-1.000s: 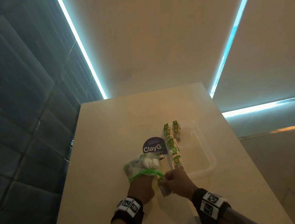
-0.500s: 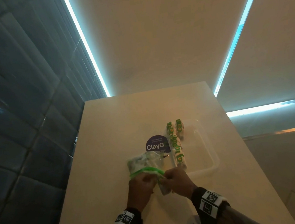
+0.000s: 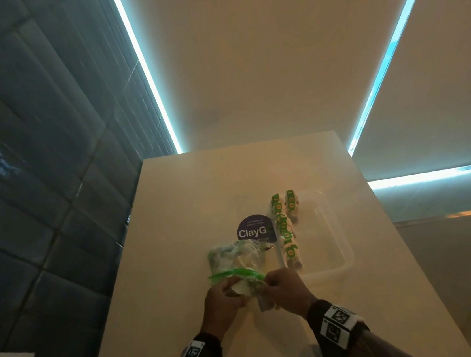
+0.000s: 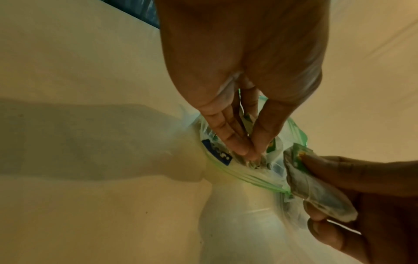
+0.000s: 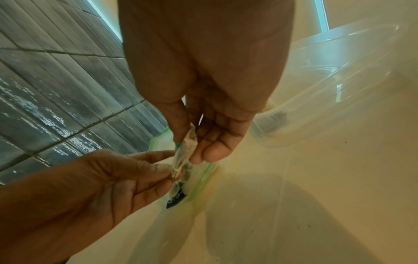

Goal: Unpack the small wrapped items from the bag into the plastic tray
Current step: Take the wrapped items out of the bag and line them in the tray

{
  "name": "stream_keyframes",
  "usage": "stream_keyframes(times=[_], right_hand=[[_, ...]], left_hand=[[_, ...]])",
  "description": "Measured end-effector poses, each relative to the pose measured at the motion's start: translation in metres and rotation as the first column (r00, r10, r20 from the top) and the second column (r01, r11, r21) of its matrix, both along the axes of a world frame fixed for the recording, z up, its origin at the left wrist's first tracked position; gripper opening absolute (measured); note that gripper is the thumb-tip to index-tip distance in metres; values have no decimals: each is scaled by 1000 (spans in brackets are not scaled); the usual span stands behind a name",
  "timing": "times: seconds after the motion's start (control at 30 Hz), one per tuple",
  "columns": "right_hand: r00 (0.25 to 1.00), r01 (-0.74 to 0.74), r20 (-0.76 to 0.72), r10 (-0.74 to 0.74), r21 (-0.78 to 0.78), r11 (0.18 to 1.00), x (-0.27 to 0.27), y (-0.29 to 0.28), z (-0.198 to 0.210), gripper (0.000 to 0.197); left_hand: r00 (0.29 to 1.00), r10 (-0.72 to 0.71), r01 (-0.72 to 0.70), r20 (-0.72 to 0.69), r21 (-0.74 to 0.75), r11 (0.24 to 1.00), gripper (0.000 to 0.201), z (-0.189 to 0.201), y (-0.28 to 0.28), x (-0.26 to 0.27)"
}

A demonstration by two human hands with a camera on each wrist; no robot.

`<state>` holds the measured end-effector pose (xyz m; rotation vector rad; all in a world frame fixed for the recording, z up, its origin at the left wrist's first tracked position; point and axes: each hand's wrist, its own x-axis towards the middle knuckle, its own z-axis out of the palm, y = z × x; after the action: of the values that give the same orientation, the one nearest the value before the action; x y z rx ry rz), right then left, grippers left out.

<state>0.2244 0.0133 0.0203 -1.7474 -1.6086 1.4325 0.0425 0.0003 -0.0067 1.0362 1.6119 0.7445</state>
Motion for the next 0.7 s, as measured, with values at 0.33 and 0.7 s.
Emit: stream_keyframes(times=[0.33,0.7], right_hand=[[999,6,-49,-3,77,997,2,-3,3,24],[983,-125,-92,158,288,949,-10,0,19,15]], left_hand=[[983,-72,101,-170,171,980,8,22,-3,-4],[987,-163,161,14,68,985,2,34,-2,-13]])
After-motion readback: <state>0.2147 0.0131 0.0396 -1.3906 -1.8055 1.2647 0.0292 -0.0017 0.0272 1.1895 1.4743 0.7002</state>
